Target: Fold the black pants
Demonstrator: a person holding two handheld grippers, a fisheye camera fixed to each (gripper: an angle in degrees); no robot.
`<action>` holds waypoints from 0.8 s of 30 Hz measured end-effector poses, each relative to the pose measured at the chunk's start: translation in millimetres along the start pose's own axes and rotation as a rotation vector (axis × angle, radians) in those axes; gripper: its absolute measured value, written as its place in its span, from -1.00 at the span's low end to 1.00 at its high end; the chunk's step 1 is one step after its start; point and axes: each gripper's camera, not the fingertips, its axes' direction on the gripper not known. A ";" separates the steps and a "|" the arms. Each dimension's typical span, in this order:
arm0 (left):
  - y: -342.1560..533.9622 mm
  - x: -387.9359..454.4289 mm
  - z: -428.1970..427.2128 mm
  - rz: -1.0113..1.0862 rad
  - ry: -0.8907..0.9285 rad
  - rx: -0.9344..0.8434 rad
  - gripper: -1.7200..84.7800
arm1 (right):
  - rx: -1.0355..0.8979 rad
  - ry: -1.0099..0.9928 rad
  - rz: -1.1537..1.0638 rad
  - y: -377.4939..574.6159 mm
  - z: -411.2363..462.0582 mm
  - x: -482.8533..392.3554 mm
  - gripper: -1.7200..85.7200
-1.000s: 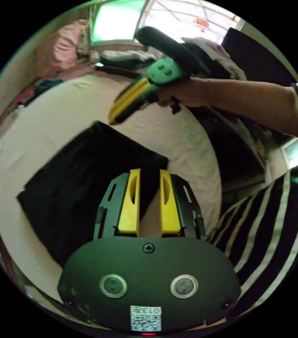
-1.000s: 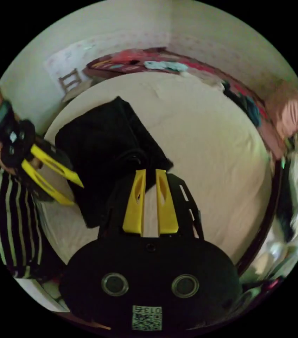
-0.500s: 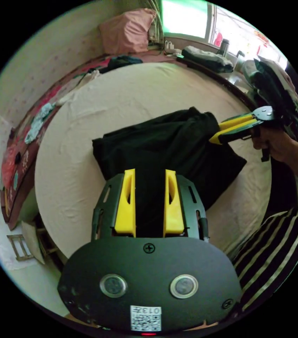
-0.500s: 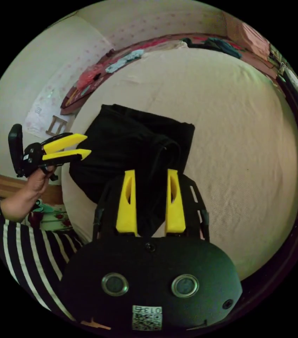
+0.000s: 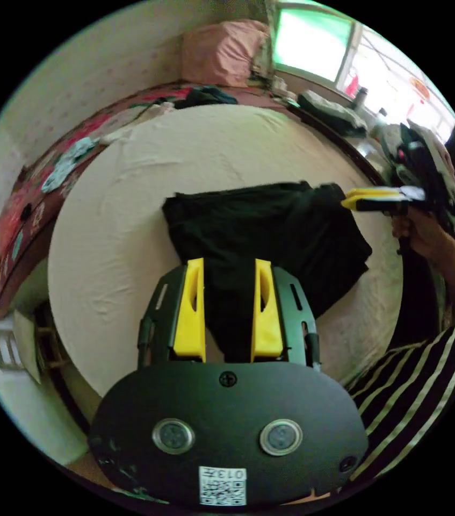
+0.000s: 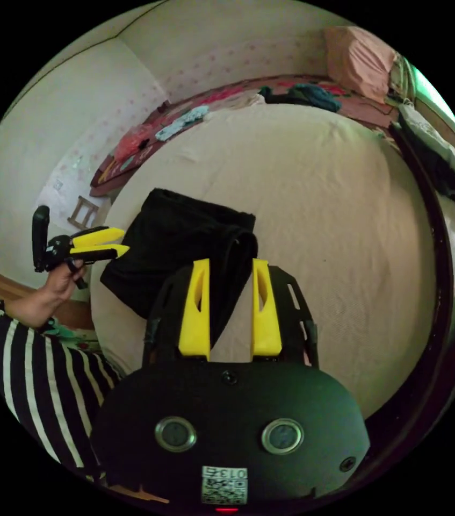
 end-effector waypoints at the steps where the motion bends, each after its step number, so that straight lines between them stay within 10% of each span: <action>1: 1.8 -15.4 -9.2 -0.073 -0.017 0.029 -0.61 | 0.014 -0.040 0.026 0.7 -1.6 9.2 -0.65; 24: -51.9 -49.9 -18.0 -0.190 0.196 -0.133 -0.68 | -0.084 -0.210 -0.076 -36.7 -15.1 36.7 -0.65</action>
